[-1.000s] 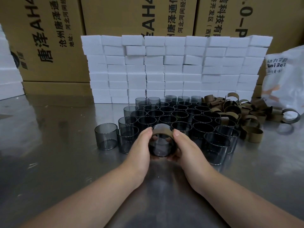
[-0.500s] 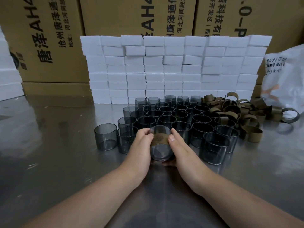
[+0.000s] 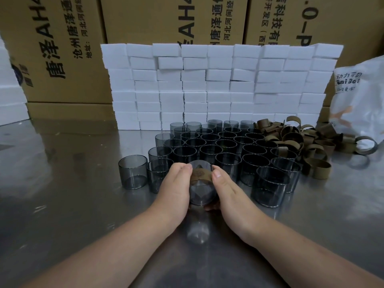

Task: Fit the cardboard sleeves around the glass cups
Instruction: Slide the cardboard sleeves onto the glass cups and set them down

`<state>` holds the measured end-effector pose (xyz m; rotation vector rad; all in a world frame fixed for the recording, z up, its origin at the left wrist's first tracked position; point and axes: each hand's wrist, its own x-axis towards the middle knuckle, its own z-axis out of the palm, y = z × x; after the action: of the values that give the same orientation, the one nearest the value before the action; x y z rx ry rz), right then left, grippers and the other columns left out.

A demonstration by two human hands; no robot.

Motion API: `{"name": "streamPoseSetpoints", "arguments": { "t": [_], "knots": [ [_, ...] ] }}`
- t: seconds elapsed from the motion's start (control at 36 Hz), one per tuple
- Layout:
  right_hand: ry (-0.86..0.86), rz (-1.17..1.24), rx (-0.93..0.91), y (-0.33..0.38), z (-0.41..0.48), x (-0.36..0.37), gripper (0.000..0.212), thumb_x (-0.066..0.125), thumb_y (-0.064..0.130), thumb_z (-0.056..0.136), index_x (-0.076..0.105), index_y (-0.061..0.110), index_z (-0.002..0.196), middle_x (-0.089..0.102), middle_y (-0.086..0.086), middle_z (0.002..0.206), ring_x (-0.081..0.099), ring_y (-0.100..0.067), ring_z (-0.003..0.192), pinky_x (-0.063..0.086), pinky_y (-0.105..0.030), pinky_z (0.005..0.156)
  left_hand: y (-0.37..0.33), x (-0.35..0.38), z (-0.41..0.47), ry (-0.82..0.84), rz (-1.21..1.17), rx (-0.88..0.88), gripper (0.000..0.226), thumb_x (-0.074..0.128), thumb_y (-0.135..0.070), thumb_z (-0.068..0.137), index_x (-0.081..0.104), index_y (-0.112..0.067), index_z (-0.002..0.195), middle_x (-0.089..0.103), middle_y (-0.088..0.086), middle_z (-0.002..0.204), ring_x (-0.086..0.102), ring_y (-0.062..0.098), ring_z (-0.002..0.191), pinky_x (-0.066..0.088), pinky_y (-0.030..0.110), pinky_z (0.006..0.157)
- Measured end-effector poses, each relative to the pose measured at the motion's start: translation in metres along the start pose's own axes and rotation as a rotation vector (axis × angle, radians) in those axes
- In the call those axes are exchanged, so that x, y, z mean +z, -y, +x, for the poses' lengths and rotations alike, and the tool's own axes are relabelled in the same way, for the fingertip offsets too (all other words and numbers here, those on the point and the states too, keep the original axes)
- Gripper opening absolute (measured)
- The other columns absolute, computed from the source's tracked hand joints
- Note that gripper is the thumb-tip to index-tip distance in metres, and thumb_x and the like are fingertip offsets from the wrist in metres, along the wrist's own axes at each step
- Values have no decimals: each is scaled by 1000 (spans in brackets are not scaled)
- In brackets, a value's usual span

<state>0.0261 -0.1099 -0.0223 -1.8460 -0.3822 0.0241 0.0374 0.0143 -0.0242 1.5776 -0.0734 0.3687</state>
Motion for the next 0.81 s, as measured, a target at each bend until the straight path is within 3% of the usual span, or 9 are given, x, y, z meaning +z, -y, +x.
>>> {"name": "streamPoseSetpoints", "arguments": {
  "t": [0.08, 0.19, 0.33, 0.47, 0.64, 0.81],
  "knots": [
    [13, 11, -31, 1, 0, 1, 56, 23, 49, 94, 35, 19, 141, 47, -2, 139, 41, -15, 131, 31, -42, 110, 0, 0, 0, 3, 4, -3, 25, 37, -26, 97, 52, -16, 80, 58, 2, 79, 55, 15, 77, 41, 29, 70],
    [10, 61, -74, 5, -3, 0, 40, 25, 39, 97, 52, 21, 121, 64, 3, 112, 59, -6, 104, 44, -36, 99, 0, 0, -1, 9, -6, -24, 25, 38, -27, 97, 52, -18, 78, 59, 4, 82, 57, 18, 81, 43, 32, 75],
    [-4, 61, -81, 4, -3, 1, 40, 26, 40, 97, 55, 19, 113, 65, 0, 105, 61, -12, 98, 47, -40, 95, -2, 0, -2, 3, 1, -22, 25, 38, -28, 96, 51, -18, 78, 57, 1, 79, 54, 15, 78, 40, 30, 73],
    [-9, 65, -82, 3, -2, 1, 43, 26, 43, 95, 56, 17, 112, 65, -3, 103, 62, -16, 96, 47, -41, 93, -5, 1, -3, 11, 14, -25, 26, 38, -28, 97, 51, -12, 80, 58, 10, 86, 56, 21, 85, 44, 39, 83],
    [-17, 94, -79, 2, -2, 1, 46, 28, 47, 90, 56, 17, 112, 65, 1, 100, 62, -12, 91, 52, -33, 83, -4, 1, -2, -2, 18, -27, 26, 39, -27, 96, 50, -13, 77, 57, 8, 82, 55, 21, 82, 44, 41, 83],
    [-29, 103, -72, 3, -2, 0, 41, 30, 44, 93, 56, 18, 110, 65, 3, 98, 63, -9, 91, 52, -33, 86, -3, 1, -2, -9, -7, -41, 26, 41, -26, 96, 50, -14, 75, 56, 7, 79, 54, 20, 79, 43, 38, 80]
  ]
}}
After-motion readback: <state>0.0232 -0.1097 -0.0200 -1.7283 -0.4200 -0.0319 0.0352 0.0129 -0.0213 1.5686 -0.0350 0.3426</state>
